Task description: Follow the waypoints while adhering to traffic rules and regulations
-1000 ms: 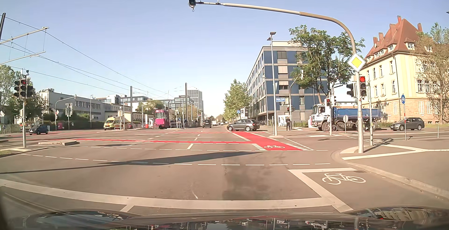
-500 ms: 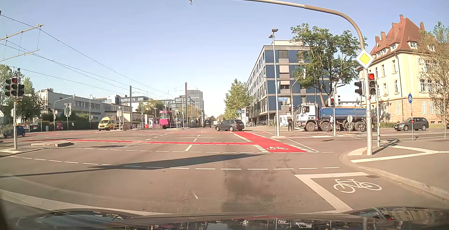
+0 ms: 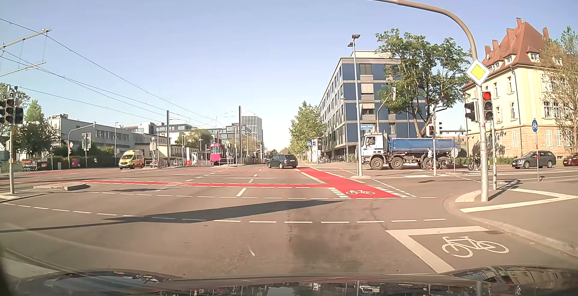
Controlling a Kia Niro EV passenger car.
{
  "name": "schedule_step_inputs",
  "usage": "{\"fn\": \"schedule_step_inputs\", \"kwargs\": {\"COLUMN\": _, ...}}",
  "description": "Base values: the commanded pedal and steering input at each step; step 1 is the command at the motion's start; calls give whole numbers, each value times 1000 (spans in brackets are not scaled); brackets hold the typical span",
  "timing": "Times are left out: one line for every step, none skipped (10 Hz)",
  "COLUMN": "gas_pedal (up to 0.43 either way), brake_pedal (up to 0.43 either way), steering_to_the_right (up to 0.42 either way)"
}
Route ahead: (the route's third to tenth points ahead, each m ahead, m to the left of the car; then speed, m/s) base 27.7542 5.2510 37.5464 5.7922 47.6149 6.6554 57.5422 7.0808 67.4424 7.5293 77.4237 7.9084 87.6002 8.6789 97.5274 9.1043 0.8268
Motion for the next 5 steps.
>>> {"fn": "schedule_step_inputs", "kwargs": {"gas_pedal": 0, "brake_pedal": 104, "steering_to_the_right": -35}}
{"fn": "schedule_step_inputs", "kwargs": {"gas_pedal": 0, "brake_pedal": 104, "steering_to_the_right": -35}}
{"fn": "schedule_step_inputs", "kwargs": {"gas_pedal": 0, "brake_pedal": 98, "steering_to_the_right": -36}}
{"fn": "schedule_step_inputs", "kwargs": {"gas_pedal": 0, "brake_pedal": 98, "steering_to_the_right": -36}}
{"fn": "schedule_step_inputs", "kwargs": {"gas_pedal": 0, "brake_pedal": 98, "steering_to_the_right": -38}}
